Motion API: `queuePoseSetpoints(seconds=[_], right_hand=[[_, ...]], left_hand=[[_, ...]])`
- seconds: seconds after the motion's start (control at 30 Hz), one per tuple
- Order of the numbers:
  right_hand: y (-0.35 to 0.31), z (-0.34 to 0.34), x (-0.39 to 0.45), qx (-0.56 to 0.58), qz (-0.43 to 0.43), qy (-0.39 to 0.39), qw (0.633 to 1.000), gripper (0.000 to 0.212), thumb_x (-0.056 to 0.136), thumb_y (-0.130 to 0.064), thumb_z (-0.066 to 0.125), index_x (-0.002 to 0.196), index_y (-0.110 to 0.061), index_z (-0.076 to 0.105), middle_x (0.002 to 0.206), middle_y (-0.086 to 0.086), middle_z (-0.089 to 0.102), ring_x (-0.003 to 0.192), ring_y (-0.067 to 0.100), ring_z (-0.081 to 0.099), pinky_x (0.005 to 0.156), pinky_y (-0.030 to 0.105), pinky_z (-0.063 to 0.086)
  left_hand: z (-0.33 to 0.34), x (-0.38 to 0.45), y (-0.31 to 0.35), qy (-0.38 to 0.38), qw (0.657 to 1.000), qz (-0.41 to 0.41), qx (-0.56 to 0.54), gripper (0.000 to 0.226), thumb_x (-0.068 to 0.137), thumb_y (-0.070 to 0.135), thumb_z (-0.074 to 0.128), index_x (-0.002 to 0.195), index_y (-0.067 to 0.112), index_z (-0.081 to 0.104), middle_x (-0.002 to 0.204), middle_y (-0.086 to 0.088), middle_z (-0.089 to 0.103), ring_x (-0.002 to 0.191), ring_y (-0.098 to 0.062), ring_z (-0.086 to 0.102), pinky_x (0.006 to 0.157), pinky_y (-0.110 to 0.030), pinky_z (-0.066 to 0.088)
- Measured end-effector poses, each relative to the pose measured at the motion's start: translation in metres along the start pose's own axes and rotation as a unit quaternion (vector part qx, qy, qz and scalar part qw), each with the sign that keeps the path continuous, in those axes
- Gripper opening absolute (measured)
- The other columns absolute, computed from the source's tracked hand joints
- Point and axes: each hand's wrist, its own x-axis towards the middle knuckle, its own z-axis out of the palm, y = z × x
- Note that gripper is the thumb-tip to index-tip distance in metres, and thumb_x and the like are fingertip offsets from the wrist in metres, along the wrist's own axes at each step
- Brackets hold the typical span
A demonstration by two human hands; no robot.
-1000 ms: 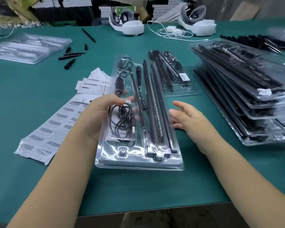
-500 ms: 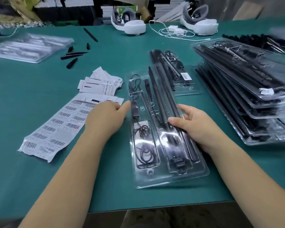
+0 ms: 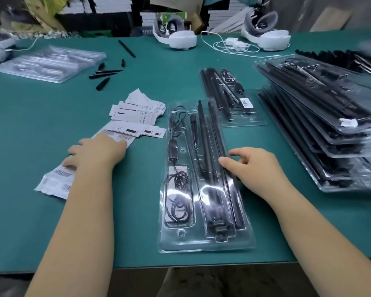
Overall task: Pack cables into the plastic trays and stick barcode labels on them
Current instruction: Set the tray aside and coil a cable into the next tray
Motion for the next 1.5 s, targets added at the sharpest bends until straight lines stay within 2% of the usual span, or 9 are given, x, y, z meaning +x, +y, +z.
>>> queuePoseSetpoints(seconds=[0.13, 0.27, 0.4, 0.47, 0.7, 1.1, 1.2, 1.37, 1.5], right_hand=[[0.0, -0.002, 0.0, 0.007, -0.013, 0.025, 1.0, 0.021, 0.083, -0.043, 0.064, 0.098, -0.028, 0.067, 0.064, -0.01, 0.055, 0.062, 0.003, 0.051, 0.055, 0.021, 0.035], [0.0, -0.003, 0.001, 0.006, -0.026, 0.019, 0.999, 0.016, 0.082, -0.041, 0.065, 0.092, -0.029, 0.066, 0.069, -0.006, 0.056, 0.063, 0.007, 0.05, 0.058, 0.025, 0.04], [0.0, -0.003, 0.002, 0.011, -0.034, 0.02, 0.999, 0.011, 0.082, -0.039, 0.066, 0.088, -0.029, 0.065, 0.071, -0.004, 0.058, 0.061, 0.006, 0.049, 0.06, 0.027, 0.042], [0.001, -0.002, 0.002, 0.014, -0.035, 0.02, 0.999, 0.01, 0.082, -0.039, 0.066, 0.086, -0.029, 0.064, 0.07, -0.005, 0.058, 0.058, 0.005, 0.048, 0.059, 0.027, 0.042], [0.005, 0.0, 0.005, 0.035, -0.022, 0.021, 0.999, 0.01, 0.08, -0.042, 0.066, 0.082, -0.033, 0.063, 0.069, -0.015, 0.058, 0.052, -0.002, 0.049, 0.056, 0.026, 0.042], [0.005, -0.001, 0.005, 0.018, -0.019, 0.008, 1.0, 0.011, 0.08, -0.045, 0.063, 0.083, -0.035, 0.062, 0.078, -0.024, 0.058, 0.058, -0.003, 0.052, 0.062, 0.031, 0.05], [0.003, -0.002, 0.003, 0.015, -0.017, 0.007, 1.0, 0.012, 0.08, -0.045, 0.062, 0.084, -0.034, 0.062, 0.077, -0.023, 0.058, 0.059, -0.002, 0.053, 0.063, 0.031, 0.05], [-0.001, -0.001, 0.0, -0.035, -0.026, 0.015, 0.999, 0.02, 0.083, -0.043, 0.06, 0.1, -0.032, 0.059, 0.083, -0.013, 0.054, 0.074, 0.007, 0.053, 0.064, 0.028, 0.043], [-0.032, -0.007, 0.001, -0.093, -0.173, 0.037, 0.98, 0.041, 0.086, -0.033, 0.059, 0.126, -0.026, 0.054, 0.114, -0.01, 0.044, 0.107, 0.004, 0.032, 0.089, 0.018, 0.024]], left_hand=[[-0.007, -0.008, -0.003, 0.013, 0.998, 0.059, 0.022, 0.047, 0.087, 0.049, 0.046, 0.123, 0.019, 0.05, 0.125, -0.011, 0.05, 0.115, -0.033, 0.042, 0.08, -0.04, 0.026], [-0.021, -0.006, -0.008, -0.02, 0.993, 0.097, -0.058, 0.034, 0.082, 0.037, 0.07, 0.09, 0.011, 0.05, 0.09, -0.002, 0.053, 0.071, -0.02, 0.046, 0.061, -0.029, 0.034], [-0.03, -0.004, -0.016, -0.08, 0.982, 0.115, -0.126, 0.087, 0.072, 0.037, 0.082, 0.144, 0.016, 0.038, 0.139, -0.007, 0.049, 0.106, -0.026, 0.052, 0.079, -0.033, 0.035], [-0.032, -0.002, -0.021, -0.118, 0.974, 0.128, -0.147, 0.098, 0.066, 0.036, 0.086, 0.147, 0.025, 0.032, 0.142, -0.006, 0.048, 0.11, -0.026, 0.052, 0.089, -0.037, 0.039], [-0.031, -0.013, -0.021, -0.1, 0.98, 0.167, -0.028, 0.043, 0.062, 0.043, 0.086, 0.082, 0.01, 0.065, 0.085, -0.006, 0.065, 0.076, -0.019, 0.056, 0.059, -0.029, 0.038], [-0.032, -0.017, -0.024, -0.17, 0.974, 0.149, -0.028, 0.02, 0.079, 0.021, 0.069, 0.069, 0.004, 0.068, 0.059, -0.005, 0.064, 0.048, -0.019, 0.058, 0.046, -0.022, 0.046], [-0.03, -0.014, -0.024, -0.152, 0.976, 0.158, -0.01, 0.024, 0.078, 0.024, 0.069, 0.074, 0.001, 0.067, 0.064, -0.01, 0.06, 0.055, -0.024, 0.062, 0.058, -0.031, 0.056], [-0.028, -0.015, -0.022, -0.099, 0.974, 0.196, 0.054, 0.036, 0.079, 0.031, 0.067, 0.063, 0.009, 0.044, 0.059, -0.005, 0.041, 0.055, -0.022, 0.037, 0.053, -0.028, 0.027], [-0.026, -0.015, -0.02, -0.091, 0.971, 0.208, 0.069, 0.035, 0.08, 0.031, 0.067, 0.062, 0.009, 0.047, 0.062, -0.005, 0.044, 0.057, -0.022, 0.038, 0.054, -0.028, 0.027]])
